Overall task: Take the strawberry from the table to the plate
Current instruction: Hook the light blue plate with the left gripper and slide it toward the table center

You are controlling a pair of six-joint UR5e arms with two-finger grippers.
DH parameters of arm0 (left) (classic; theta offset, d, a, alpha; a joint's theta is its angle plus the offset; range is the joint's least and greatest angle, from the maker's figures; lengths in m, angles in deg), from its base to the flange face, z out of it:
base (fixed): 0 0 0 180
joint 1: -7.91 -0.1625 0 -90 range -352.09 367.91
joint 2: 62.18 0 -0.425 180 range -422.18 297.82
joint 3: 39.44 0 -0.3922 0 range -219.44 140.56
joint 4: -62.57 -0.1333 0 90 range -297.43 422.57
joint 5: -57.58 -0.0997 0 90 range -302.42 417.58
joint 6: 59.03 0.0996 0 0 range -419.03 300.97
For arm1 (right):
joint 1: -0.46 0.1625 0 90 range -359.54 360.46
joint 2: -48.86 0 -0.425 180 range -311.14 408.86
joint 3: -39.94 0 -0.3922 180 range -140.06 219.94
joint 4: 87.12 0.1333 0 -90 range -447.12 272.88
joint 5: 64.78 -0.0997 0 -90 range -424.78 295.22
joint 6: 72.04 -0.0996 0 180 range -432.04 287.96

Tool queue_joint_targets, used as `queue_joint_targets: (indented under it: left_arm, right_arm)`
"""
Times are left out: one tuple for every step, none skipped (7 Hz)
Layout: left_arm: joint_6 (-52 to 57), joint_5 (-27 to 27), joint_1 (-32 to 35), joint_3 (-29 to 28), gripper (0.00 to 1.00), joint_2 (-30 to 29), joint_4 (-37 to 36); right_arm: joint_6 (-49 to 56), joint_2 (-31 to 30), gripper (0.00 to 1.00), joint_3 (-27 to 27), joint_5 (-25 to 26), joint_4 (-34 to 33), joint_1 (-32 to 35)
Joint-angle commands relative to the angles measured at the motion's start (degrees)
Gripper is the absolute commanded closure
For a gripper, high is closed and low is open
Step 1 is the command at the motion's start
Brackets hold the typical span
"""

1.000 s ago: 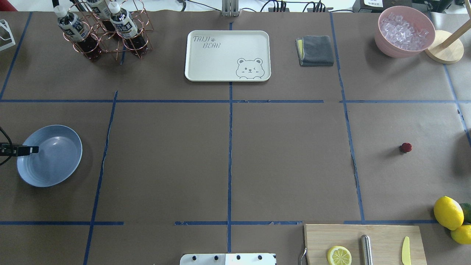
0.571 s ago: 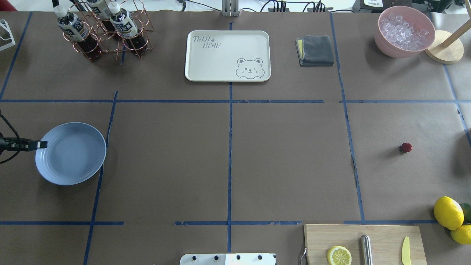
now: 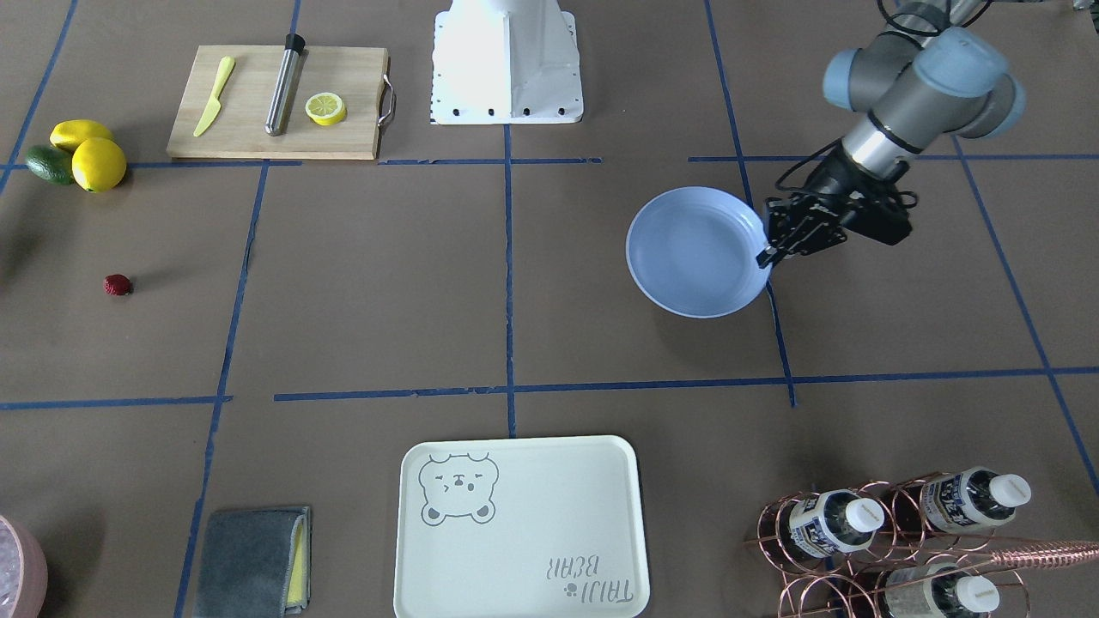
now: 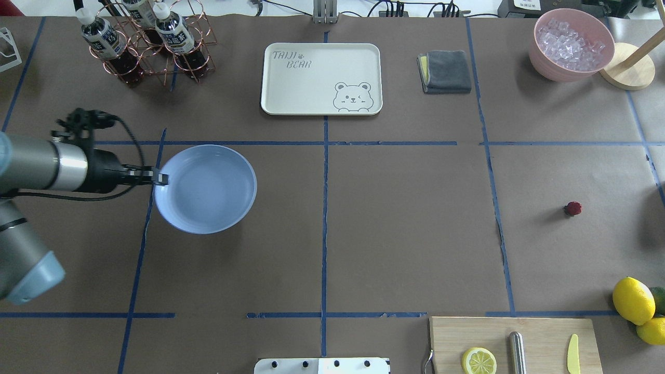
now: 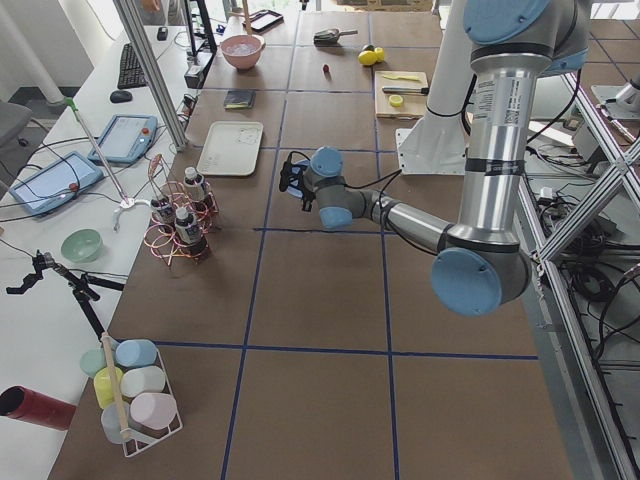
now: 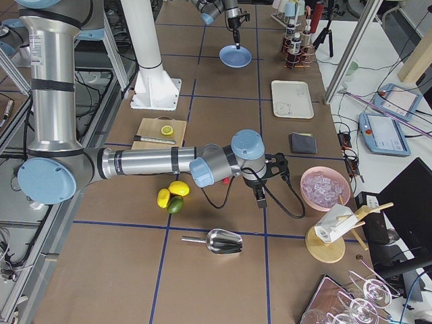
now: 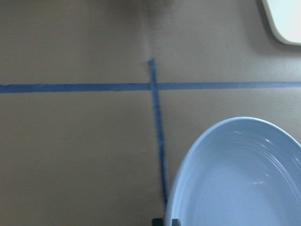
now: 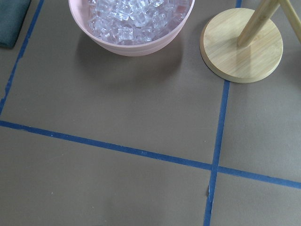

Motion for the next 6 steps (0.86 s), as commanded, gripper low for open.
queue_joint_targets:
  left_arm:
    - [-8.06,-8.67,-10.77,-7.22,1.0,-16.54,-8.01]
    - [-8.09,-10.53,-14.38,-8.93,1.0,-18.34,-7.93]
    - [-7.92,-10.89,-14.5,-9.21,1.0,-18.28,-7.75]
    - [-7.83,-10.9,-14.5,-9.47,1.0,-18.19,-7.49]
    - [-7.74,-10.9,-14.5,-9.74,0.9,-18.19,-7.4]
    - [-7.66,-10.98,-14.5,-9.74,0.52,-18.01,-7.4]
  right_arm:
    - [-0.04,-0.68,0.0,-0.03,-0.66,0.0,0.0]
    - [-0.04,-0.69,0.0,0.32,-0.75,0.0,0.0]
    - [-0.04,-0.69,0.0,0.58,-0.75,0.0,0.0]
    - [-0.13,-0.69,0.0,0.33,-0.75,0.0,0.0]
    - [-0.04,-0.69,0.0,0.41,-0.75,0.0,0.0]
    - [-0.04,-0.6,0.0,0.32,-0.83,0.0,0.0]
